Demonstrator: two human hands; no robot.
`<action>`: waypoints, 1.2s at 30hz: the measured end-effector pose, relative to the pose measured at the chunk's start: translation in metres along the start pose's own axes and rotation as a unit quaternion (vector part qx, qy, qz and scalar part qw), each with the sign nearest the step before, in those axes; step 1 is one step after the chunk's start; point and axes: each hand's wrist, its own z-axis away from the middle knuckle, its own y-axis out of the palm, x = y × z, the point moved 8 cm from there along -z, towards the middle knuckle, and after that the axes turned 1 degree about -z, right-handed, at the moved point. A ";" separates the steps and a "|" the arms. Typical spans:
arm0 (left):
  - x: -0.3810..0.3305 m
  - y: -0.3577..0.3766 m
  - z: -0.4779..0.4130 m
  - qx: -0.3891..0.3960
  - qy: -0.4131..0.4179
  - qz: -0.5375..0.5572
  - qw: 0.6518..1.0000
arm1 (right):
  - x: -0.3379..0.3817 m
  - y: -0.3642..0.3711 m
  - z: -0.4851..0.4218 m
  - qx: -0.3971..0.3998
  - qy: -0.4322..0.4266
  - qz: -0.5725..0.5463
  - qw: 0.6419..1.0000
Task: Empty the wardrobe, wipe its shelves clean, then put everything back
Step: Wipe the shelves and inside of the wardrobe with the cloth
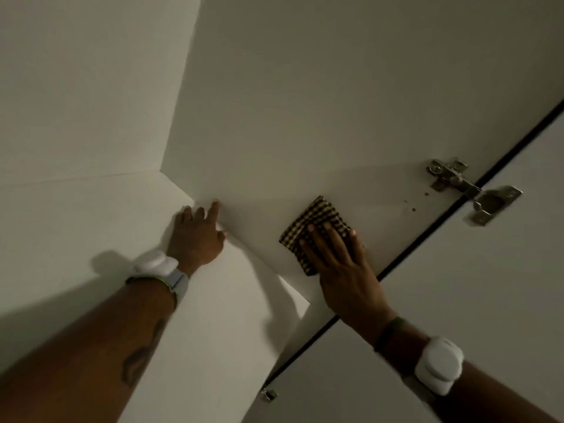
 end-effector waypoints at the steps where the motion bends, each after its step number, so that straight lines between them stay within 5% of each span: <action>1: 0.004 -0.001 0.002 0.005 -0.002 -0.010 1.000 | 0.012 0.001 -0.022 -0.010 -0.008 -0.010 1.000; 7: 0.018 -0.006 0.005 0.074 0.055 -0.025 0.995 | 0.076 0.011 -0.157 -0.004 -0.063 -0.021 0.998; 19: 0.029 -0.016 -0.007 0.048 0.037 0.004 0.998 | 0.173 0.015 -0.351 0.050 -0.103 -0.010 0.993; 28: 0.035 -0.013 -0.014 0.031 0.050 -0.075 0.995 | 0.110 0.021 -0.189 -0.012 -0.116 -0.066 0.991; 36: 0.035 -0.002 -0.016 0.071 0.036 -0.048 0.996 | 0.007 0.026 0.072 0.062 -0.042 0.016 0.997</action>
